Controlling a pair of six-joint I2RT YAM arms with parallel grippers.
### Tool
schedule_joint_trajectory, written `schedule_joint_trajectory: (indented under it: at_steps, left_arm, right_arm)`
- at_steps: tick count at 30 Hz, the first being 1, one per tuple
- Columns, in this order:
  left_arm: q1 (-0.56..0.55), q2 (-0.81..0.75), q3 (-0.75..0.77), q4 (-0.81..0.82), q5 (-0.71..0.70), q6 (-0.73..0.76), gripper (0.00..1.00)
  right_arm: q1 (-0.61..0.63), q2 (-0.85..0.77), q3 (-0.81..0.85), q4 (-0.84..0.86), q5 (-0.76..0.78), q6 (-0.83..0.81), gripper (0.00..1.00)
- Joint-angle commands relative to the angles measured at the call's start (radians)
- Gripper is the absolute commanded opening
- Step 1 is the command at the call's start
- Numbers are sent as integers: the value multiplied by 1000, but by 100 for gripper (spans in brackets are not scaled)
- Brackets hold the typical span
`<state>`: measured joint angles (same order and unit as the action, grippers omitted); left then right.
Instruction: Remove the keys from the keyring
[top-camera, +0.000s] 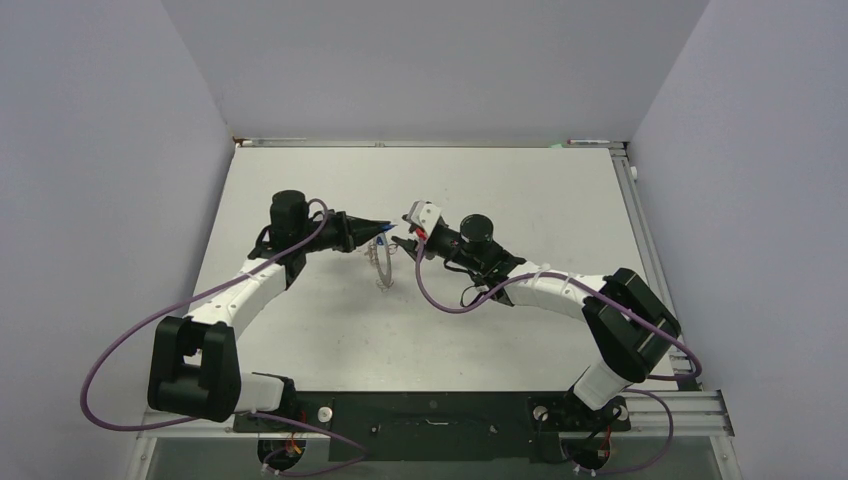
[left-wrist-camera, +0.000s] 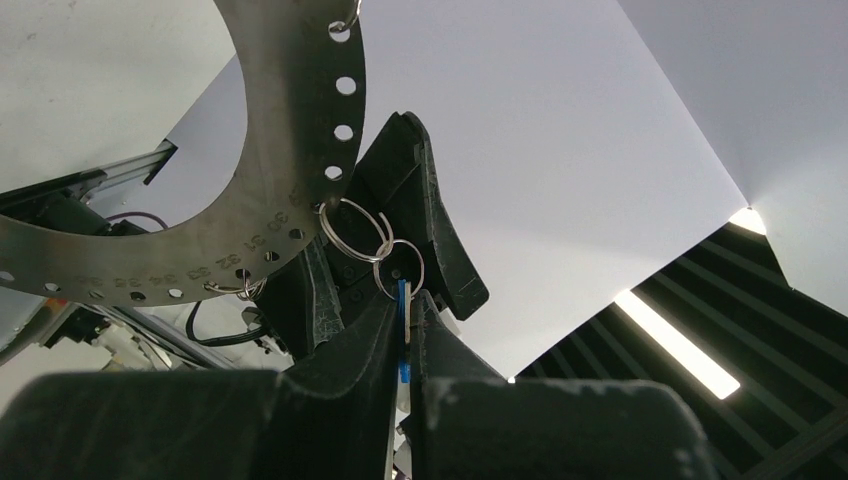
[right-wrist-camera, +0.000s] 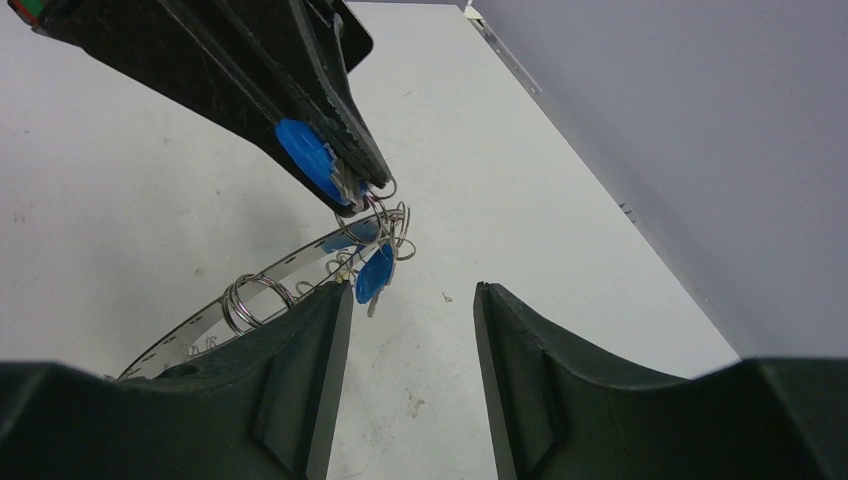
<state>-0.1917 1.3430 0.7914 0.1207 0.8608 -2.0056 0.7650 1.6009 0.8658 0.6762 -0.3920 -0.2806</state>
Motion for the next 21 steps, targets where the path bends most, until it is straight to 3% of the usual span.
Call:
schedule_joint_trajectory:
  at_steps: [1, 16, 21]
  left_arm:
    - [-14, -34, 5, 76, 27, -1, 0]
    - [-41, -49, -30, 108, 31, 10, 0]
    - [-50, -50, -30, 105, 30, 13, 0]
  right_arm:
    - [-18, -15, 27, 43, -85, -88, 48]
    - [-58, -12, 57, 25, -248, -39, 42]
    - [-58, -14, 72, 3, -270, -33, 36]
